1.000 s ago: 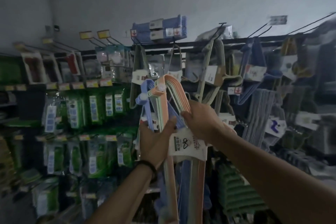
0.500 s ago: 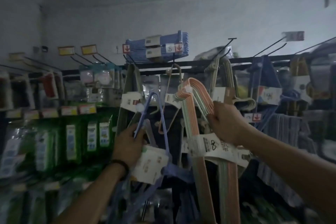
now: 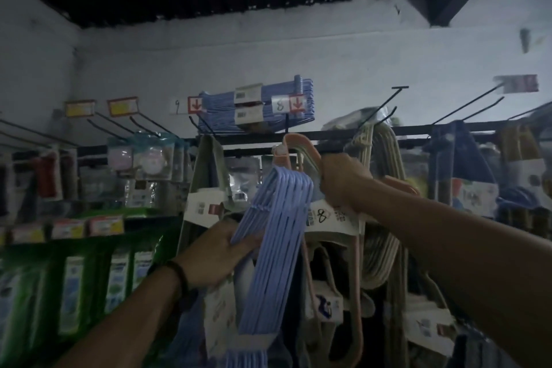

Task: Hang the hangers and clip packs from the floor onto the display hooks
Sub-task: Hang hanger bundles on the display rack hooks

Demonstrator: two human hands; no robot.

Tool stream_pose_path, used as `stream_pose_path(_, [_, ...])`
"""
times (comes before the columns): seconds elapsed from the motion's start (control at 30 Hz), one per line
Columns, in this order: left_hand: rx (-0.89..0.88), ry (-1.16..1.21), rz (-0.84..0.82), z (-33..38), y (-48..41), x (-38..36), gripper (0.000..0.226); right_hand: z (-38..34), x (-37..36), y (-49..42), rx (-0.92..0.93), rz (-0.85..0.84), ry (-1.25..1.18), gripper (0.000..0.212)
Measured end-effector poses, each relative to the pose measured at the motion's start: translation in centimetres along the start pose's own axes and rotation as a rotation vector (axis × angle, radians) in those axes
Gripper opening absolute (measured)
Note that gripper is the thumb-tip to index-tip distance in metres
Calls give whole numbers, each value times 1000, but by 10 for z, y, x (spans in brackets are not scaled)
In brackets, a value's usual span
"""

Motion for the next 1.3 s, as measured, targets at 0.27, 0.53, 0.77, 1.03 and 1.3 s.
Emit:
stream_pose_path(0.27, [40, 164, 98, 7, -31, -3, 50, -23, 11, -41, 87, 105, -96, 21])
stream_pose_path(0.53, [75, 179, 153, 2, -41, 8, 29, -26, 25, -47, 112, 384, -146, 17])
stream_pose_path(0.77, [121, 197, 174, -6, -46, 8, 28, -29, 16, -45, 92, 374, -165, 6])
stream_pose_path(1.03, [122, 170, 169, -11, -44, 5, 43, -13, -17, -65, -72, 323, -219, 18])
stream_pose_path(1.3, [156, 172, 292, -27, -41, 26, 36, -31, -66, -105, -100, 273, -276, 24])
Point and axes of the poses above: each hand's wrist, its own y-axis away from the middle knuckle, its own x-axis out of the back of the hand, z = x × y, the point moved 6 cm from there along -y, towards the middle knuckle, and after that the axes turned 3 degrees about x, right-handed, at the moved point
